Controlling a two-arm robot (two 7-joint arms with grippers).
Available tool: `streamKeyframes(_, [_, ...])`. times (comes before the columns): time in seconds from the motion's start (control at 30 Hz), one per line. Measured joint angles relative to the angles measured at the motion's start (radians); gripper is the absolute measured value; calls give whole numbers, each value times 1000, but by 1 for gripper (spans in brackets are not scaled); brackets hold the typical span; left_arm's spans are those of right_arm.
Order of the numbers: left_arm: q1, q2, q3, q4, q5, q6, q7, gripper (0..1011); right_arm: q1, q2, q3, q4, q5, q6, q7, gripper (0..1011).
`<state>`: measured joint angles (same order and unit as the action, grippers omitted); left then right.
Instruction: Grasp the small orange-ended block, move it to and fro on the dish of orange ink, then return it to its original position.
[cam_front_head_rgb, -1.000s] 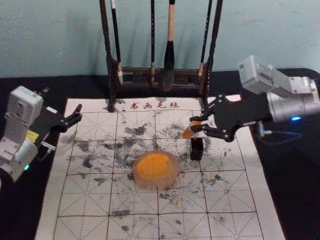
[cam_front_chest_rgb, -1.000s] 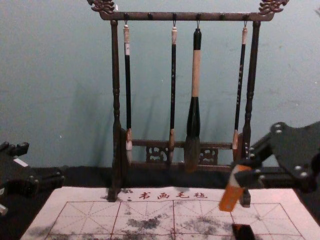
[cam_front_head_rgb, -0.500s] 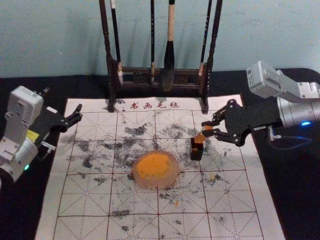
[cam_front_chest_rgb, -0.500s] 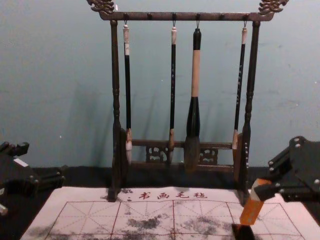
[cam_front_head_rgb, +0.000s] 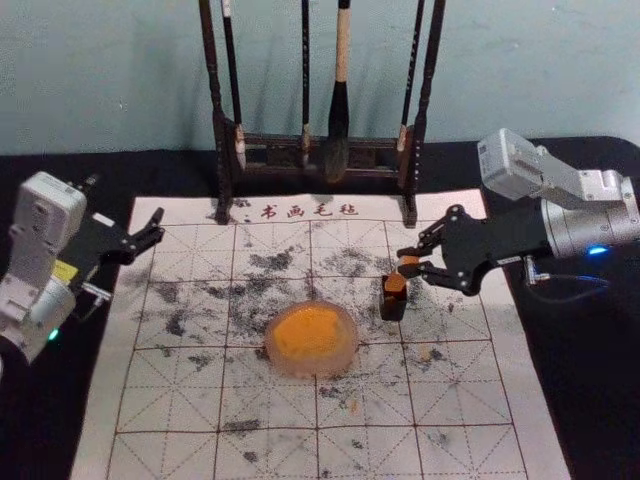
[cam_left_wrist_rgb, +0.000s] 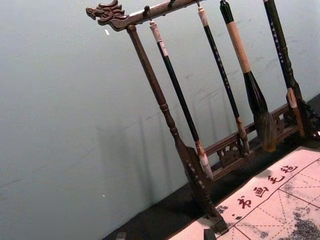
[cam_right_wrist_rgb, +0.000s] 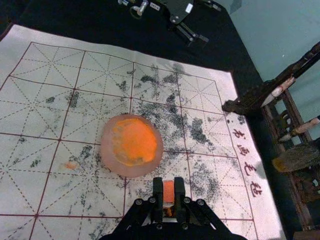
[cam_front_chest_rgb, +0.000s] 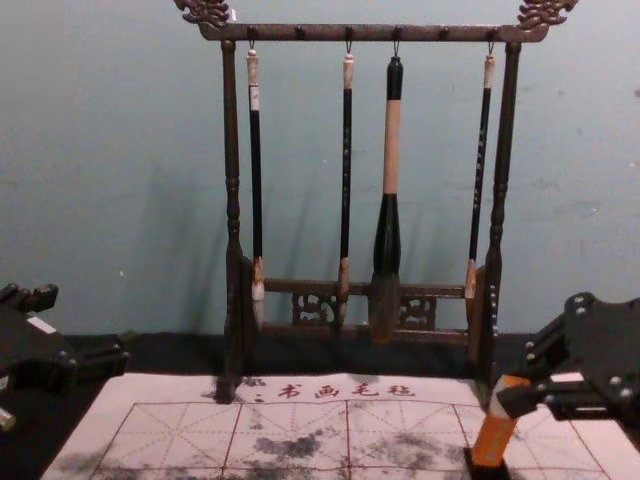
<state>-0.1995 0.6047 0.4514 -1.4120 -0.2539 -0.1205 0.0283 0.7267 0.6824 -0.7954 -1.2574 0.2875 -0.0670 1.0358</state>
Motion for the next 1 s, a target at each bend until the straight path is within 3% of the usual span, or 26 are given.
streamKeyframes(1.0, [0,0,0,0,0,0,0,1001,9,-19,-5,40,-17,-12,7,129])
